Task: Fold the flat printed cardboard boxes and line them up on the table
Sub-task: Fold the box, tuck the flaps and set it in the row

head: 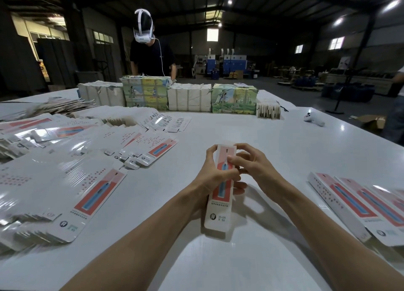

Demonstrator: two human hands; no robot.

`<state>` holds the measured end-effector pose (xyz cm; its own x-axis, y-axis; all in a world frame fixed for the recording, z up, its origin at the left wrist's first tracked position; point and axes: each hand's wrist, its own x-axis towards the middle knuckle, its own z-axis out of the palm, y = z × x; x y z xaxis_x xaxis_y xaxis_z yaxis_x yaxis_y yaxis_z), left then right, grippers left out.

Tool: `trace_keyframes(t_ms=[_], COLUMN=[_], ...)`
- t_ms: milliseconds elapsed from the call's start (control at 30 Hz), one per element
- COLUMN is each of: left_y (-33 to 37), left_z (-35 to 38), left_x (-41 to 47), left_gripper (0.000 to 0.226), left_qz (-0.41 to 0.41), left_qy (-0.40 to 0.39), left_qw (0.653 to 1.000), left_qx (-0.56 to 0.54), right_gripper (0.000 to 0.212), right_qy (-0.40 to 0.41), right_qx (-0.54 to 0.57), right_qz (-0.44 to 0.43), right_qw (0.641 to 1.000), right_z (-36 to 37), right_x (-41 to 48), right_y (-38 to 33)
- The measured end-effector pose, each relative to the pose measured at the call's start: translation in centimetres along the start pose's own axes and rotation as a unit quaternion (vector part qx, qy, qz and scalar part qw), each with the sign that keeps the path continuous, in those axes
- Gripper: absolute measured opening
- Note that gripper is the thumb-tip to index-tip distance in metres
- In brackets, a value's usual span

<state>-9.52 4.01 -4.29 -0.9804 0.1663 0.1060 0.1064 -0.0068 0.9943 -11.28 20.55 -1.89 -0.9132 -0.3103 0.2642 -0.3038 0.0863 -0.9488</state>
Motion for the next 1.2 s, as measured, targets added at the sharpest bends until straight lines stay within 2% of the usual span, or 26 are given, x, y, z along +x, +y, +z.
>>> trace_keyframes(t_ms=[167,267,367,500,633,833,967,1100,1200], left_y=[0.0,0.4,0.6,0.5,0.4,0.5,0.7,0.7,0.5], left_z=[-0.2,0.1,0.4,0.5,0.4,0.3,0.2,0.4,0.4], left_x=[-0.4,-0.5,-0.7,-1.0,-1.1,-1.1,-1.1,-1.0,-1.0], left_gripper=[0.096,0.098,0.099,0.095,0.093,0.091,0.092,0.09,0.091], left_qz=[-0.024,-0.023,-0.024,-0.028,-0.037,-0.046,-0.044,-0.046,-0.041], left_qy=[-0.01,-0.011,-0.031,-0.071,-0.092,-0.089,-0.082,-0.106,-0.112], left_qw=[1.0,1.0,0.999,0.997,0.995,0.995,0.995,0.993,0.992], left_qx=[0.006,0.009,0.037,0.027,0.007,0.0,0.03,0.036,0.028], right_gripper=[0.022,0.027,0.022,0.018,0.011,0.02,0.016,0.02,0.014], right_qy=[-0.003,0.065,0.131,0.113,0.112,0.096,0.062,0.085,0.073], right_qx=[0.005,0.029,0.048,0.073,0.06,0.01,0.071,0.117,0.14], right_qz=[0.009,0.011,0.025,0.031,-0.004,-0.057,-0.02,0.02,0.041], right_qw=[1.0,0.997,0.99,0.99,0.992,0.994,0.995,0.989,0.987], right_z=[0.3,0.8,0.2,-0.9,-1.2,-1.0,-1.2,-1.5,-1.8], right_x=[0.1,0.5,0.7,0.7,0.8,0.5,0.4,0.4,0.5], right_y=[0.4,0.6,0.9,1.3,1.4,0.9,0.0,-0.2,-0.1])
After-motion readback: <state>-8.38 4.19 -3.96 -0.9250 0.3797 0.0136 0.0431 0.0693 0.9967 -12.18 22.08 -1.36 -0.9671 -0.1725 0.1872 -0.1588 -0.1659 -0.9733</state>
